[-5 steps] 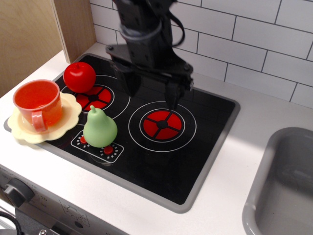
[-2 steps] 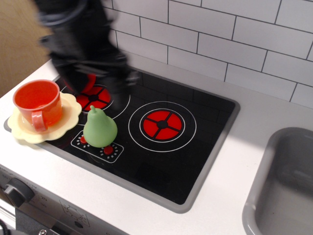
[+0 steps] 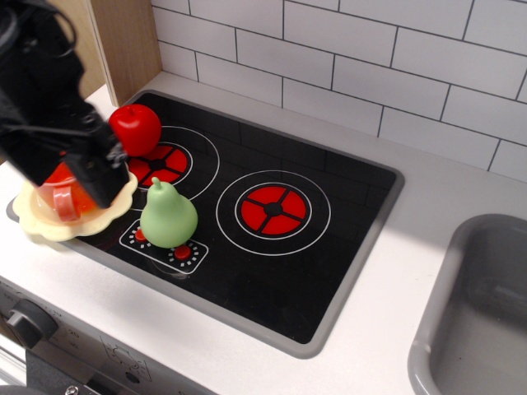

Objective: Take cup off plate

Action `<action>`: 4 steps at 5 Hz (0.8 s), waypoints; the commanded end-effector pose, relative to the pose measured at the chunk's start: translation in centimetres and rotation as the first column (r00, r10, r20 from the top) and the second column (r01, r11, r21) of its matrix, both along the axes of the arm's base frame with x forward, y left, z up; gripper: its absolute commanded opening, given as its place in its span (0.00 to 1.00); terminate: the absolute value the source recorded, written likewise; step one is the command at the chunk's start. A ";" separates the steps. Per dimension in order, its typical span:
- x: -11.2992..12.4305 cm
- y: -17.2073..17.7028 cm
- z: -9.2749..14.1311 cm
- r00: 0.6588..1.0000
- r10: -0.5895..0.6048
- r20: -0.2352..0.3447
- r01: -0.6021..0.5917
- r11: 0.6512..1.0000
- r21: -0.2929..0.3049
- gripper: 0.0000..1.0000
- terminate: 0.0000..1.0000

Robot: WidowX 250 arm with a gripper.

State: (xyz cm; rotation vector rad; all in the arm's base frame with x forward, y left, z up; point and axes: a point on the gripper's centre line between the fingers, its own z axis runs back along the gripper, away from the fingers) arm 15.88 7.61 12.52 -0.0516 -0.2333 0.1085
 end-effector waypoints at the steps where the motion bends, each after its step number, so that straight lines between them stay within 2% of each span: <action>1: 0.2 2.7 -1.3 0.979 0.203 -0.010 -0.203 0.979 0.024 1.00 0.00; 2: 0.0 2.6 -1.9 0.954 0.299 -0.030 -0.299 0.954 0.023 1.00 0.00; 4: 0.4 2.0 -4.3 0.919 0.394 -0.019 -0.392 0.918 0.052 1.00 0.00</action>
